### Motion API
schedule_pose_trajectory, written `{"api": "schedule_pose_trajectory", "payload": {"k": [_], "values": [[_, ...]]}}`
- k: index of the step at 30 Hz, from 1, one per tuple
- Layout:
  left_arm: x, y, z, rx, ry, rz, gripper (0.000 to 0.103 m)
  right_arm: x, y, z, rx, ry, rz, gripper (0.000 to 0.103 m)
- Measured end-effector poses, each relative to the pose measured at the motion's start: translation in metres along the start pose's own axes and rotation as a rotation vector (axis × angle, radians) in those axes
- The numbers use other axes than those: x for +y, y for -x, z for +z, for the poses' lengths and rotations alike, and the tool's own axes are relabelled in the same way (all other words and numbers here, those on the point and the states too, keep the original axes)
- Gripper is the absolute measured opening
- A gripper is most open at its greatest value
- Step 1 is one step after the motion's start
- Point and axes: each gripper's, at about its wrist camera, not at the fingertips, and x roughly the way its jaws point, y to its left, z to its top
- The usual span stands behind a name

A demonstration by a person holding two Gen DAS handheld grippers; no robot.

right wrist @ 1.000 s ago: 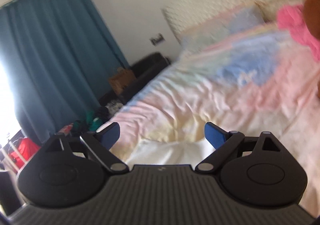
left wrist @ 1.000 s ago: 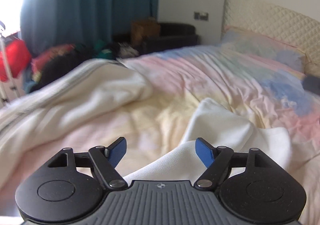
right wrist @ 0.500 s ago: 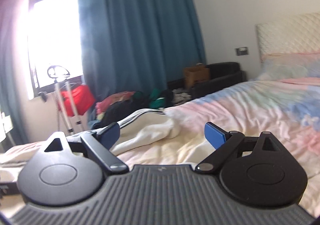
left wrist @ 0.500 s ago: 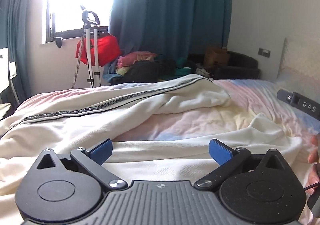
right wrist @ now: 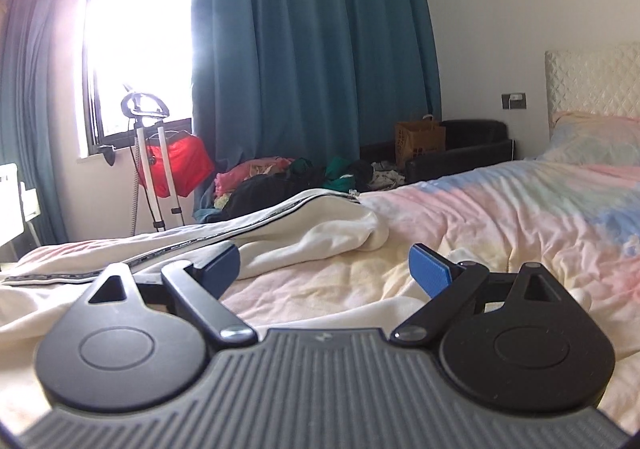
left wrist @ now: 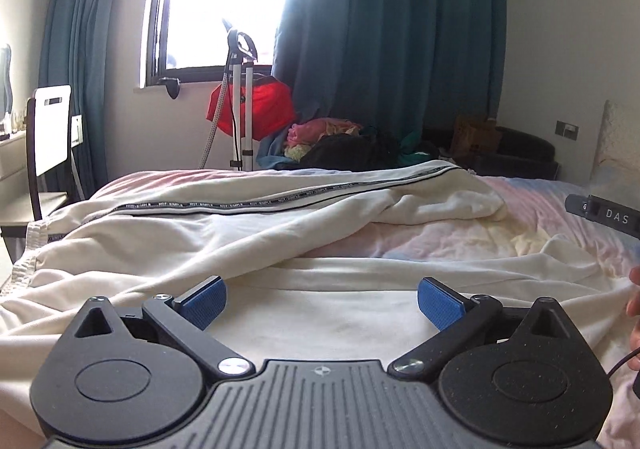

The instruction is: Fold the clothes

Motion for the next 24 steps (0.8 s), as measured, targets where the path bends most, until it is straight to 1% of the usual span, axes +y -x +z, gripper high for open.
{"api": "schedule_pose_trajectory", "payload": {"k": [3, 8, 10, 11, 12, 15, 17, 19, 21, 24], "values": [[0.001, -0.002, -0.001, -0.012, -0.003, -0.001, 0.103, -0.002, -0.010, -0.005, 0.056, -0.049, 0.016, 0.093], [0.001, -0.008, -0.007, 0.012, 0.014, -0.004, 0.103, -0.010, -0.026, -0.012, 0.164, -0.154, 0.042, 0.093], [0.001, -0.010, -0.009, 0.024, 0.026, -0.015, 0.103, -0.013, -0.030, -0.015, 0.206, -0.223, 0.024, 0.094], [0.002, -0.011, -0.011, 0.029, 0.032, -0.018, 0.103, -0.014, -0.038, -0.015, 0.241, -0.273, 0.034, 0.095], [0.002, -0.012, -0.013, 0.035, 0.037, -0.021, 0.103, -0.015, -0.048, -0.012, 0.270, -0.316, 0.066, 0.094], [0.004, -0.018, -0.019, 0.062, 0.052, -0.014, 0.103, -0.024, -0.089, -0.004, 0.312, -0.490, 0.154, 0.093], [0.006, -0.025, -0.023, 0.080, 0.075, -0.008, 0.103, -0.033, -0.131, -0.007, 0.354, -0.626, 0.198, 0.093], [0.009, -0.034, -0.025, 0.096, 0.101, -0.010, 0.103, -0.045, -0.178, -0.017, 0.382, -0.747, 0.218, 0.093], [0.014, -0.045, -0.028, 0.103, 0.125, -0.014, 0.103, -0.055, -0.223, -0.028, 0.406, -0.809, 0.184, 0.092], [0.021, -0.061, -0.031, 0.090, 0.157, -0.011, 0.103, -0.064, -0.271, -0.042, 0.351, -0.847, 0.112, 0.093]]}}
